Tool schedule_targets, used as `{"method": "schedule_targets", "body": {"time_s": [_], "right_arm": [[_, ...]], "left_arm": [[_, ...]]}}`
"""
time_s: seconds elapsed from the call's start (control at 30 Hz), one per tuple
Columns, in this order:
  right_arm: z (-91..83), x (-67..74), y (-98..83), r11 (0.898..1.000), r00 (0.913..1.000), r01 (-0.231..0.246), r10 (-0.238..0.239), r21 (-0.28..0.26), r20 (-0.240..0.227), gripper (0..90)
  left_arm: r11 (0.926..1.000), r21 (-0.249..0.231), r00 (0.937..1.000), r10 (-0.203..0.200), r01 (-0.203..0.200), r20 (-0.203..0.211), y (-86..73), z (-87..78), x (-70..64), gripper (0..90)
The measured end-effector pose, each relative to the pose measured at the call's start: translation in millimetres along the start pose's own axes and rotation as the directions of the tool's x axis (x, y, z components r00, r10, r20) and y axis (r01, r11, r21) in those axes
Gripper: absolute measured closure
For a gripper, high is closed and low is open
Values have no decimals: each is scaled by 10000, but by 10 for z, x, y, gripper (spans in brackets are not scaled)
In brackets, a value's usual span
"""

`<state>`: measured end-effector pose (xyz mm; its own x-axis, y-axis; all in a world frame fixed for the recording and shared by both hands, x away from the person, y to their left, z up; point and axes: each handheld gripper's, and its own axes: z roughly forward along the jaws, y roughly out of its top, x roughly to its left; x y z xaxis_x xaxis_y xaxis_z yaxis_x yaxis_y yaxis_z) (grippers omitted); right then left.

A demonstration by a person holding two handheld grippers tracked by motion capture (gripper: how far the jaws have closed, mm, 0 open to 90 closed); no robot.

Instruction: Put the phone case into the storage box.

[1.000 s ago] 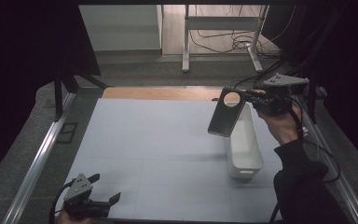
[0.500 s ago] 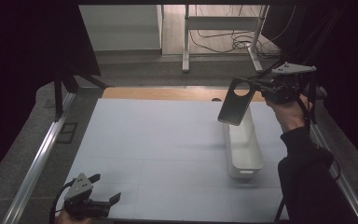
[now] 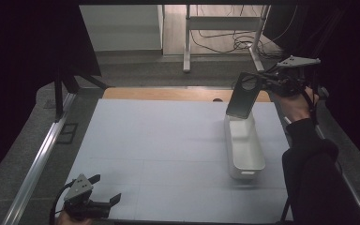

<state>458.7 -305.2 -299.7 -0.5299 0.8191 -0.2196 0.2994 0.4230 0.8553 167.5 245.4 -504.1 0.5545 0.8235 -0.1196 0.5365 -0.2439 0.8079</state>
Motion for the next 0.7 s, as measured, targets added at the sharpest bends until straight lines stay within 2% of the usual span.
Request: {"method": "schedule_targets", "body": {"time_s": [0.3,0.43,0.53,0.7], "right_arm": [[104,-168,-48,9999,9997,114,-115,39,233,791],[164,-197,-84,9998,9994,199,-200,20,280,791],[221,-201,-114,9988,9983,480,-481,55,338,791],[299,-223,-149,9984,9979,556,-558,62,341,791]], "left_arm": [[10000,37,10000,-7,7,-17,2,5,-1,0],[10000,41,10000,-19,19,-25,1,5,-1,0],[10000,48,10000,-38,38,-28,1,6,0,0],[10000,50,10000,-64,65,-58,0,5,1,0]]}}
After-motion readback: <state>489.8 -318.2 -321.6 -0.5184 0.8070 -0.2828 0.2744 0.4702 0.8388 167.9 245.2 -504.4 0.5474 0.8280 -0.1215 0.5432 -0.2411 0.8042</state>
